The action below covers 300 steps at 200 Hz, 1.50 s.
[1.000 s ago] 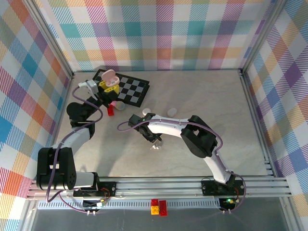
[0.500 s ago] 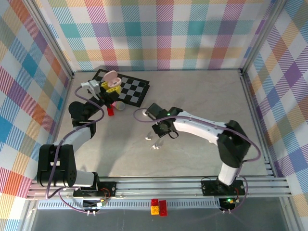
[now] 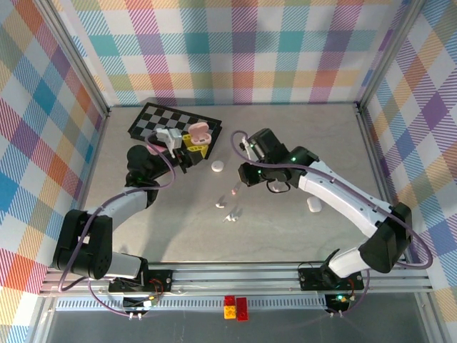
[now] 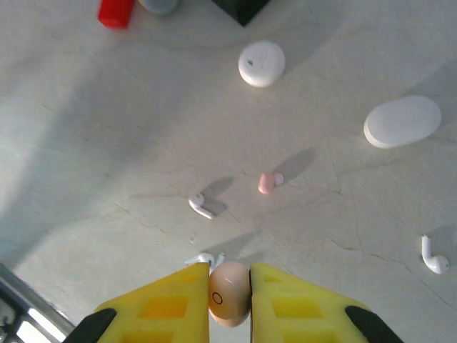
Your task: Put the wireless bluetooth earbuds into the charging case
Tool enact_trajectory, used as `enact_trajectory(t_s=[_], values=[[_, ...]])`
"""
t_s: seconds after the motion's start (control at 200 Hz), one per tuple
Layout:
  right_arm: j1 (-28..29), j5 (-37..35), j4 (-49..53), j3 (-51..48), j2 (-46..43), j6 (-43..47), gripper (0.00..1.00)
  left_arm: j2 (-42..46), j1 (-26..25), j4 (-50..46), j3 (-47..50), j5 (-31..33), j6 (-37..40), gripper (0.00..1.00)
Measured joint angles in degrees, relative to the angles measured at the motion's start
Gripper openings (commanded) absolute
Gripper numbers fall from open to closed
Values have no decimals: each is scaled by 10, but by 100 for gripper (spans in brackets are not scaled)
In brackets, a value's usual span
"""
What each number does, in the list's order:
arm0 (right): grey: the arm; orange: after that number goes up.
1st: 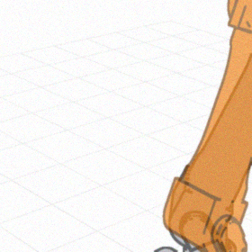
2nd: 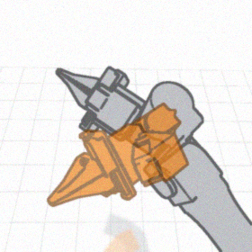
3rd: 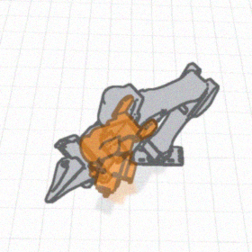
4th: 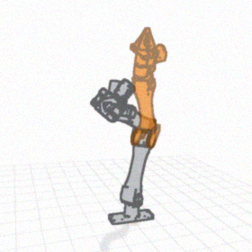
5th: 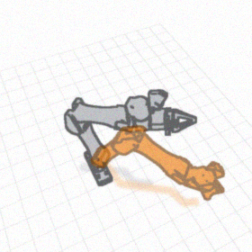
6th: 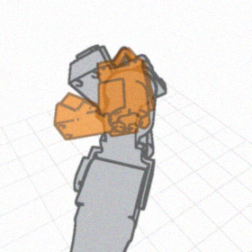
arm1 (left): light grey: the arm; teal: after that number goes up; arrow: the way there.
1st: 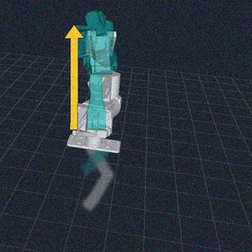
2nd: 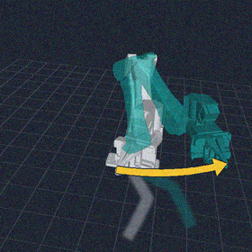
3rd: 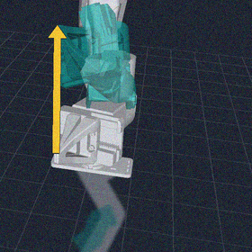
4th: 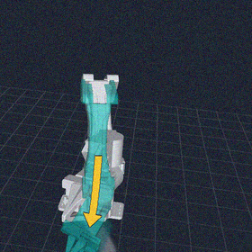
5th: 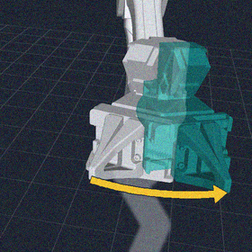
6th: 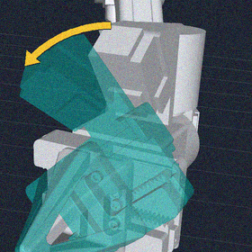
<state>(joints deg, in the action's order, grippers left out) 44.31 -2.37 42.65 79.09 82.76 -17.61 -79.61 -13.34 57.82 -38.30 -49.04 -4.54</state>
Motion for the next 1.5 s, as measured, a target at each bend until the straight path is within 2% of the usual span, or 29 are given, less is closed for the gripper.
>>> enact_trajectory(t_s=[0.24,0.685,1.5], values=[[-23,60,0,35,-24,-13,18,-26,-53,-31,0,-2,31,27],[-45,145,-14,57,-24,-28,18,-37,-112,-62,0,-21,66,27],[-54,179,-41,58,-8,-43,18,-36,-132,-67,-2,-40,70,26]])
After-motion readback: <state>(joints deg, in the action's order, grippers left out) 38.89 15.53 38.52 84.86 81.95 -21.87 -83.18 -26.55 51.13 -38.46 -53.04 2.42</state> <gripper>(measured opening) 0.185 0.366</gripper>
